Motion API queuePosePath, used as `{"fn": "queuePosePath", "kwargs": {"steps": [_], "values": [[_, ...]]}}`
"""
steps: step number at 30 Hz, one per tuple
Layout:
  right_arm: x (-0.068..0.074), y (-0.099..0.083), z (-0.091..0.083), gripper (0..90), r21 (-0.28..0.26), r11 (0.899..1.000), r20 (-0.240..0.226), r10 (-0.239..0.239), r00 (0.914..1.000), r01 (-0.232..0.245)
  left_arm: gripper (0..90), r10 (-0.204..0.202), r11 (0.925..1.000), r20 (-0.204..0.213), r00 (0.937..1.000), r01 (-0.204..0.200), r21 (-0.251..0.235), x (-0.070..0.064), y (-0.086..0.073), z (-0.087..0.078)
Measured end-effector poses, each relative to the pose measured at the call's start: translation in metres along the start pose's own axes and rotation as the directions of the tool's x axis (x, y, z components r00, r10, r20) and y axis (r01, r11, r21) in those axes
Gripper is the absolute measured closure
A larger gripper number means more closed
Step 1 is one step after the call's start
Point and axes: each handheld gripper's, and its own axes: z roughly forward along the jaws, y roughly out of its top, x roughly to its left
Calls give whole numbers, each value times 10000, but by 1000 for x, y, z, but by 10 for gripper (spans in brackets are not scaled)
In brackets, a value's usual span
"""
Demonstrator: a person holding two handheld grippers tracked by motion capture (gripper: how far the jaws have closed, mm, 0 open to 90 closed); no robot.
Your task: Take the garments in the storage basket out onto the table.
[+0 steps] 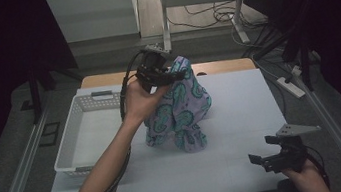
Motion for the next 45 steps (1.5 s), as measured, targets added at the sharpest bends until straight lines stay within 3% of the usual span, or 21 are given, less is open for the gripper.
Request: {"fn": "queuePosePath", "kwargs": {"steps": [16,30,35,39,45], "values": [[-1,0,0,13,5,10000,-25,23,10000,-23,731,-634,9935,439,9970,589,971,9,-46,49],[-1,0,1,14,34,10000,-62,40,10000,-40,716,-1135,9826,460,9925,1053,1532,12,-82,84],[0,0,1,14,56,10000,-53,-6,10000,6,707,-1133,9786,315,9931,1060,1761,11,-94,95],[0,0,1,14,82,10000,-54,13,10000,-12,701,-1388,9709,254,9900,1310,2003,13,-107,106],[0,0,1,14,114,9999,-58,21,10000,-20,676,-1353,9638,108,9907,1291,2335,12,-121,118]]}}
